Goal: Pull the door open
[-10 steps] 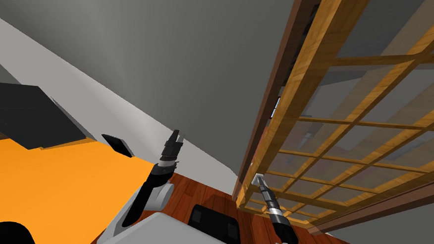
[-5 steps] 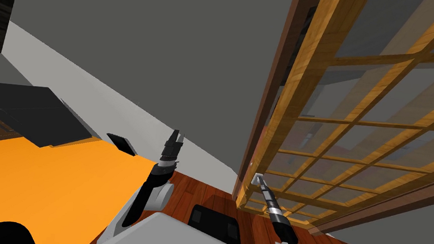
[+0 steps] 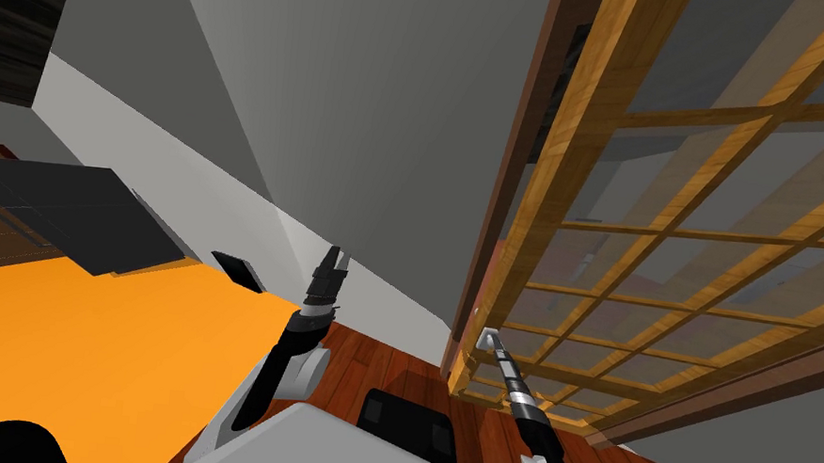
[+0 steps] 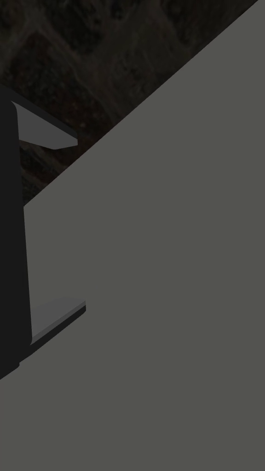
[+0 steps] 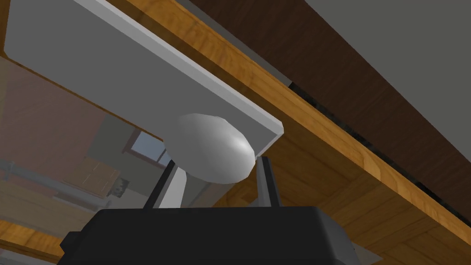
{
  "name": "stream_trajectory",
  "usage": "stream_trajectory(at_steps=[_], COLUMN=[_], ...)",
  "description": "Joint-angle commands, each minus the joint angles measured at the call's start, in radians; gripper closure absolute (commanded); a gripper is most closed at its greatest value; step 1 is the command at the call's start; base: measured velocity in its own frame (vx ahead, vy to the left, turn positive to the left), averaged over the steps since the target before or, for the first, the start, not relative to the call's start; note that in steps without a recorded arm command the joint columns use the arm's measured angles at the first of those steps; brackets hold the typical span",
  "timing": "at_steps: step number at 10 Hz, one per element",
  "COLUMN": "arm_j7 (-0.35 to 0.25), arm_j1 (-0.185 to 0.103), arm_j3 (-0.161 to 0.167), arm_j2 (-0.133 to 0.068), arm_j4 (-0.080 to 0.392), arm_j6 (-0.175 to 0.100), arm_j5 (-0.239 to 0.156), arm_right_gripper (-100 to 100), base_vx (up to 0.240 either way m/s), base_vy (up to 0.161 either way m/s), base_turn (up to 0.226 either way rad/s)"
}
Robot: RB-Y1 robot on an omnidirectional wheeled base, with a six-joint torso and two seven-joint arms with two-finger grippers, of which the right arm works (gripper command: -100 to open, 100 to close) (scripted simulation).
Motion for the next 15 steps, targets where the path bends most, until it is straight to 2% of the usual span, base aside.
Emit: stream_trajectory(at_steps=[1,4,5,6,7,8,9,13,15], arm_j7=[-0.050,-0.125,-0.133,-0.170,-0.174,-0.211,-0.215,-0.334,-0.338], arm_j1=[0.004,0.001,0.001,-0.001,-0.001,-0.003,-0.003,-0.008,-0.008], arm_j3=[0.021,0.035,0.035,0.043,0.043,0.051,0.051,0.074,0.074], arm_j2=[0.012,0.011,0.011,0.011,0.011,0.010,0.010,0.009,0.009], arm_j4=[-0.011,-0.010,-0.010,-0.010,-0.010,-0.009,-0.009,-0.008,0.009], arm_j6=[0.005,0.007,0.007,0.009,0.009,0.010,0.010,0.013,0.013], arm_j5=[-0.007,-0.029,-0.029,-0.041,-0.041,-0.052,-0.052,-0.087,-0.087], arm_right_gripper=[100,100,100,100,100,100,100,100,100], base_vx=[-0.022,-0.034,-0.019,-0.024,-0.015,-0.021,-0.024,-0.030,-0.021], base_vy=[-0.015,-0.017,-0.011,-0.010,-0.014,-0.014,-0.012,-0.016,-0.012], base_turn=[0.033,0.034,0.011,0.027,0.019,0.030,0.020,0.031,0.018])
